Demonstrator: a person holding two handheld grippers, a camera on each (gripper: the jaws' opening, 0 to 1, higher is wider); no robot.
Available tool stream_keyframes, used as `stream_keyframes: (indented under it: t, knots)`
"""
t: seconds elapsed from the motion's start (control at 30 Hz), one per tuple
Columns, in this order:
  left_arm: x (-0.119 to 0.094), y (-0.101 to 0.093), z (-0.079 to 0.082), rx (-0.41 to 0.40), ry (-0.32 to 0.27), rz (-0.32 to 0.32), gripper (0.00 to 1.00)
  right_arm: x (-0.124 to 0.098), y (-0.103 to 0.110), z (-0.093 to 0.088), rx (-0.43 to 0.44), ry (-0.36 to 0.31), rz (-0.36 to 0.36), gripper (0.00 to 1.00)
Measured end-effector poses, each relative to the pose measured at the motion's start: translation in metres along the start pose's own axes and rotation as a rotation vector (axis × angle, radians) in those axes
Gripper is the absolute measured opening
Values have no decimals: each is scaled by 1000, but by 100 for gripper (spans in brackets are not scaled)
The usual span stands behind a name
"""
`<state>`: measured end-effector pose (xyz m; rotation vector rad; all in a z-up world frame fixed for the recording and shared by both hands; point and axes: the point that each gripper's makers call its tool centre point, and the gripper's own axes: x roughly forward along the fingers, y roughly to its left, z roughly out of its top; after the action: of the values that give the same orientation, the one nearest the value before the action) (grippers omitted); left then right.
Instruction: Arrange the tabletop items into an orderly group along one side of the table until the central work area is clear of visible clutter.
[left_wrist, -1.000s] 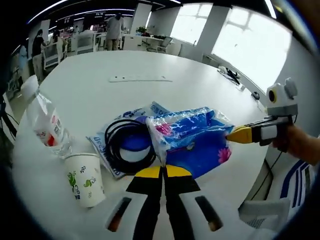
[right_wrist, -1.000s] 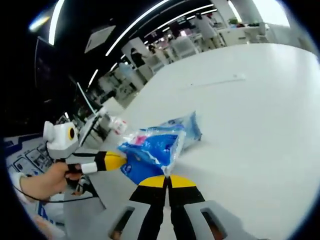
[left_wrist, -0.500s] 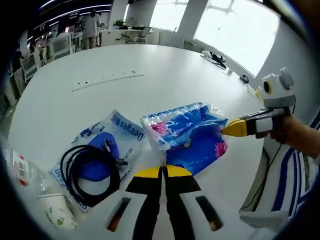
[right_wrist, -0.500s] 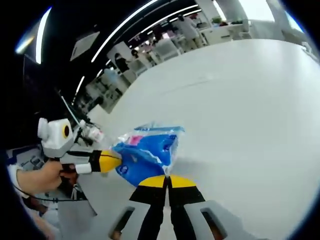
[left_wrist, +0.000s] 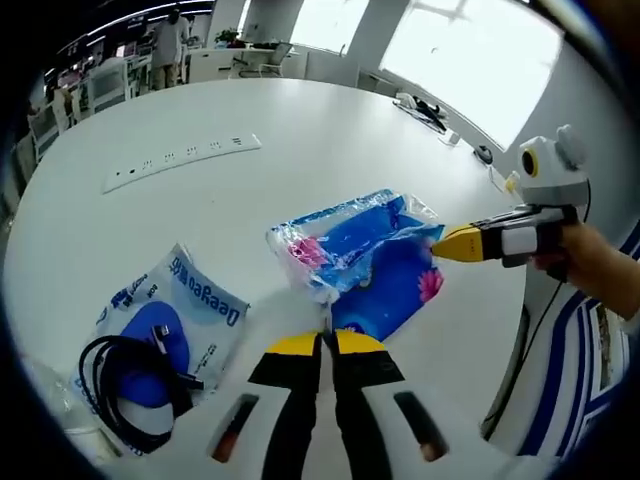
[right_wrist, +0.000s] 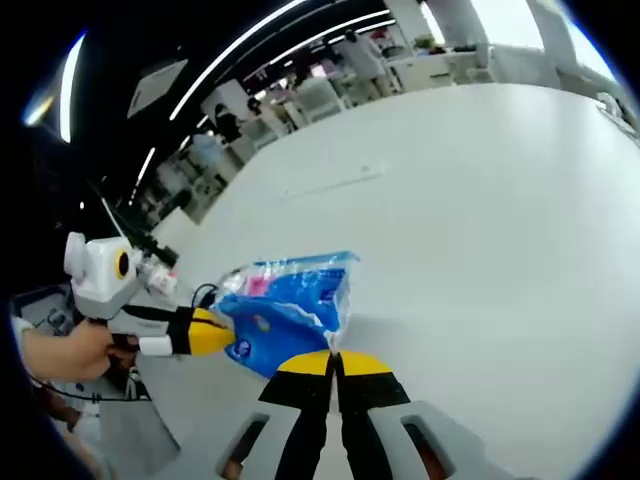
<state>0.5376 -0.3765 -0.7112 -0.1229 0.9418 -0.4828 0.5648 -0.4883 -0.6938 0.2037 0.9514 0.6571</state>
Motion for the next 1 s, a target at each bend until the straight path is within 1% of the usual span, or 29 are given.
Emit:
stream_keyframes:
  t: [0.1, 0.2, 0.27, 0.4, 0.5, 0.67, 0.73, 0.87, 1.0]
  knots:
    - [6, 1, 1, -30, 3, -15, 2, 6, -6, 4, -5, 4, -5, 0]
    - [12, 2, -1, -28, 10, -20, 2, 13, -11, 5, -5, 14, -6, 0]
    - [15, 4, -4, -26, 19, -18, 3, 18, -12, 2, -7, 26, -5, 0]
    - [22, 11, -8, -57, 36, -9, 3, 28, -16, -5, -6, 43, -6, 0]
    - [28, 11, -11, -49, 49, -11, 3, 33, -20, -10, 1, 55, -8, 0]
    - [36, 12, -19, -43, 78, -16, 4, 39, -27, -11, 4, 62, -8, 0]
    - [38, 15, -21, -59, 82, -14, 4, 41, -27, -12, 2, 64, -5, 0]
    - [40, 13, -24, -72, 90, -28, 8, 43, -28, -15, -17, 69, -9, 0]
    - [42, 12, -27, -82, 93, -40, 11, 45, -28, -14, -22, 62, -7, 0]
